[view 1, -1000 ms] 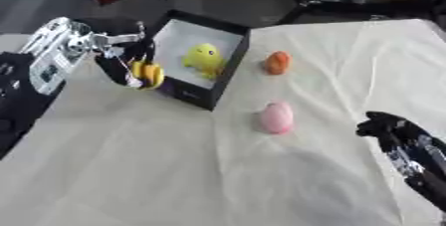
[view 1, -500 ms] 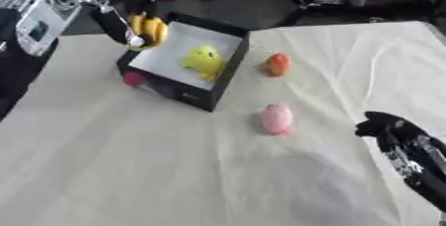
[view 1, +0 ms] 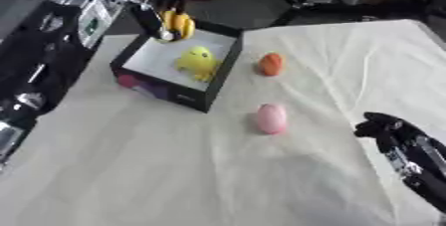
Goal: Pick up objects on the table and place them in the box.
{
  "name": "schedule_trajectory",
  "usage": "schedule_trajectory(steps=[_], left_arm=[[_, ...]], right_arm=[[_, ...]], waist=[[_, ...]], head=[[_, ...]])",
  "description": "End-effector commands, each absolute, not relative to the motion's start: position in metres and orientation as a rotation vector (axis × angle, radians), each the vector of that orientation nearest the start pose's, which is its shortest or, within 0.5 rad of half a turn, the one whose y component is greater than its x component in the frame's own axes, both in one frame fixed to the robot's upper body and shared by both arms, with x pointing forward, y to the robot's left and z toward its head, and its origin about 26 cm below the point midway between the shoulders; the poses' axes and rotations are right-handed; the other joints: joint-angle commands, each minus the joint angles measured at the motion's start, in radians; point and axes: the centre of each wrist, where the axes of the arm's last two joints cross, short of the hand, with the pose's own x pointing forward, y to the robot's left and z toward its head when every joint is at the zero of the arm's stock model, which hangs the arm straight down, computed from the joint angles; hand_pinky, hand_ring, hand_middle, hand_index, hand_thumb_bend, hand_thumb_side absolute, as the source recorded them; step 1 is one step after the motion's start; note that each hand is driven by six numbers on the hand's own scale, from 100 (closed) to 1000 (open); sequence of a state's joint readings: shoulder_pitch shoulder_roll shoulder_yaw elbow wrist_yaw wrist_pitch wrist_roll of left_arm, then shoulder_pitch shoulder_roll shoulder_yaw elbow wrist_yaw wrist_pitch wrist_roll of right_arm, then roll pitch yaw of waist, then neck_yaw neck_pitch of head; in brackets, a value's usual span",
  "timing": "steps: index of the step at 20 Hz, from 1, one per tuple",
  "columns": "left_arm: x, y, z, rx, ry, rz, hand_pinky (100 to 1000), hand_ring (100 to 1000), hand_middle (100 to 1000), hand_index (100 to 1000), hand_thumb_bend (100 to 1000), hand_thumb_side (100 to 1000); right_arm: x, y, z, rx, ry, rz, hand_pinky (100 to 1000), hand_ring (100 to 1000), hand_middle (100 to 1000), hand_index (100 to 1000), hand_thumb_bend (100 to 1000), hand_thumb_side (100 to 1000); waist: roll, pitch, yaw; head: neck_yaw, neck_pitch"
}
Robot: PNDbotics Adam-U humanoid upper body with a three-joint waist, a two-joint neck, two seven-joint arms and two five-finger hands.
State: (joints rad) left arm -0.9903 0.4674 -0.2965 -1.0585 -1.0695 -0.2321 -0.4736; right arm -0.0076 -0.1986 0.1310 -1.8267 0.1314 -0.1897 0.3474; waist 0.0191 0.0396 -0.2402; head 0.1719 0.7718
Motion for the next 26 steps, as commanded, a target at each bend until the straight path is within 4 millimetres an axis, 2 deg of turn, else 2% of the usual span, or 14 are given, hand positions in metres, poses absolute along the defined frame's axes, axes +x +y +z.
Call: schedule_trajectory(steps=[1, 8, 14, 16, 18, 21, 25, 26], left_arm=[[0.482, 0.226, 0.225, 1.144, -1.326, -1.788, 605, 447, 432, 573, 411, 215], [0.494, 0.213, 0.186, 1.212, -1.291, -1.724, 640, 474, 465, 613, 458, 240], [0.498, 0.220, 0.165, 1.279, -1.197, -1.643, 677, 507, 502, 657, 498, 268], [0.498, 0.225, 0.161, 1.306, -1.168, -1.610, 705, 540, 537, 706, 559, 305], [0.499, 0.230, 0.159, 1.337, -1.146, -1.576, 733, 598, 604, 787, 686, 378], [0.499, 0.237, 0.157, 1.378, -1.112, -1.543, 761, 667, 690, 839, 855, 463], [0.499, 0.247, 0.161, 1.412, -1.061, -1.530, 797, 735, 761, 880, 1000, 559], [0.499, 0.250, 0.164, 1.420, -1.059, -1.522, 804, 744, 772, 888, 1000, 586]], right_arm=[[0.273, -0.241, 0.066, 0.125, -1.918, 0.745, 864, 746, 706, 863, 100, 721], [0.273, -0.237, 0.066, 0.147, -1.920, 0.750, 864, 746, 706, 863, 100, 721], [0.273, -0.237, 0.066, 0.153, -1.920, 0.750, 864, 746, 707, 863, 100, 721], [0.273, -0.237, 0.066, 0.153, -1.920, 0.750, 864, 746, 707, 863, 100, 721], [0.273, -0.237, 0.066, 0.153, -1.920, 0.748, 864, 746, 707, 863, 100, 720], [0.273, -0.237, 0.066, 0.153, -1.920, 0.748, 864, 746, 707, 862, 100, 720], [0.273, -0.237, 0.066, 0.148, -1.919, 0.745, 863, 746, 707, 862, 100, 720], [0.273, -0.238, 0.066, 0.147, -1.919, 0.745, 863, 746, 707, 862, 100, 719]], waist=[[0.000, -0.023, -0.005], [-0.006, -0.020, -0.019], [-0.008, -0.021, -0.024], [-0.008, -0.022, -0.024], [-0.007, -0.022, -0.024], [-0.007, -0.022, -0.023], [-0.007, -0.023, -0.022], [-0.007, -0.023, -0.021]], head=[[0.003, -0.002], [0.014, -0.002], [0.017, -0.002], [0.017, -0.002], [0.016, -0.002], [0.015, -0.002], [0.012, -0.002], [0.011, -0.002]])
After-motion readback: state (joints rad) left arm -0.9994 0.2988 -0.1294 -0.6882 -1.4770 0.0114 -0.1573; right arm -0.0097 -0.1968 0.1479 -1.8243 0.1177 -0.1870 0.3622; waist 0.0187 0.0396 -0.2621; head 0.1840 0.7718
